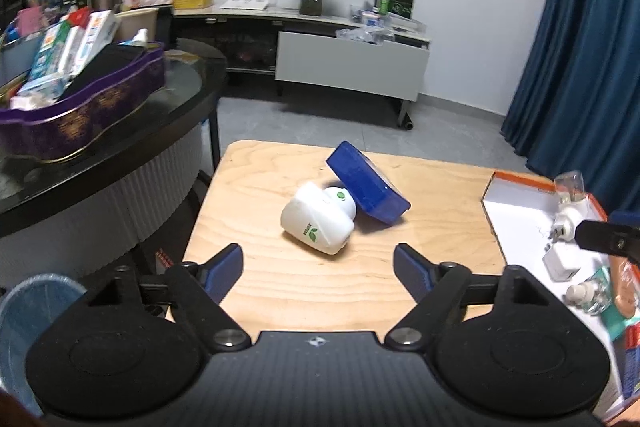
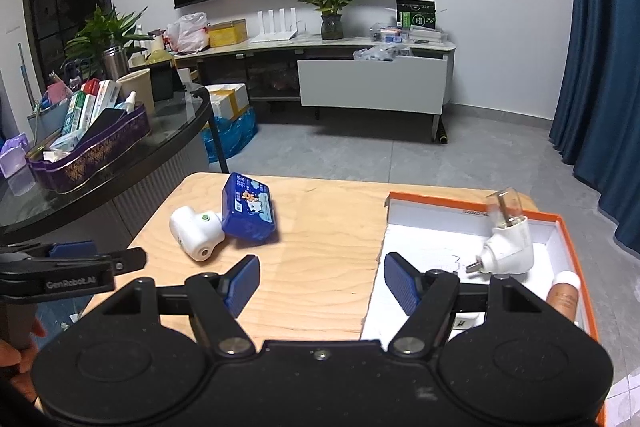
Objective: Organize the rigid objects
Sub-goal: 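Move both open tools back to the remaining items, then grasp the white diffuser with left tool while right tool grasps the blue tin box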
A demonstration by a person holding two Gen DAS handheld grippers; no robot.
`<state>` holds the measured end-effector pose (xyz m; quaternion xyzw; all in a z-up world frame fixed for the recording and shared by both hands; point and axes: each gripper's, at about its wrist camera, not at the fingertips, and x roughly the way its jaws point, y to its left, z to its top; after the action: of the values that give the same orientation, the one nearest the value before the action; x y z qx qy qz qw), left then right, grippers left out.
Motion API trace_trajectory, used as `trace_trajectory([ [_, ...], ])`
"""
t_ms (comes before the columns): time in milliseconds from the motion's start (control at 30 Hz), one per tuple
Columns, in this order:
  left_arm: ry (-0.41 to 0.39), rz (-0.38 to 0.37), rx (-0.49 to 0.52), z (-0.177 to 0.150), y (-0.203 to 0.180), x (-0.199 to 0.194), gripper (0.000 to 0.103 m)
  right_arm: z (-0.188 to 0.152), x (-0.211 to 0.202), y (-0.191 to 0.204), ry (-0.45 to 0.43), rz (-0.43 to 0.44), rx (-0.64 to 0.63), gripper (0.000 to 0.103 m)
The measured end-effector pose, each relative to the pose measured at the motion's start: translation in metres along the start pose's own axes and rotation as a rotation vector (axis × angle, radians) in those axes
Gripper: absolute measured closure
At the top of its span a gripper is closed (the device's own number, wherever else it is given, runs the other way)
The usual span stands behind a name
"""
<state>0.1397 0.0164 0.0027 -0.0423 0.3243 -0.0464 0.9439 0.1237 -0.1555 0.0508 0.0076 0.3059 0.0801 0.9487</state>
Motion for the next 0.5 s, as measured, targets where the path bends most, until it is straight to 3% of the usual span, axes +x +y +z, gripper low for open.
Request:
trace_trajectory([
  [167,-0.023,-0.010,0.099,0.000,0.000,0.029,0.003,0.001,0.013,0.002,0.020,0.004,-0.008,0.021],
  [333,-0.018,-0.030,0.224,0.003,0.000,0.065,0.002,0.004,0.029,0.001,0.037,0.008,-0.006,0.021],
  [500,-0.018,-0.050,0.277,0.004,0.007,0.096,0.002,0.008,0.048,0.000,0.049,0.012,0.001,0.021],
])
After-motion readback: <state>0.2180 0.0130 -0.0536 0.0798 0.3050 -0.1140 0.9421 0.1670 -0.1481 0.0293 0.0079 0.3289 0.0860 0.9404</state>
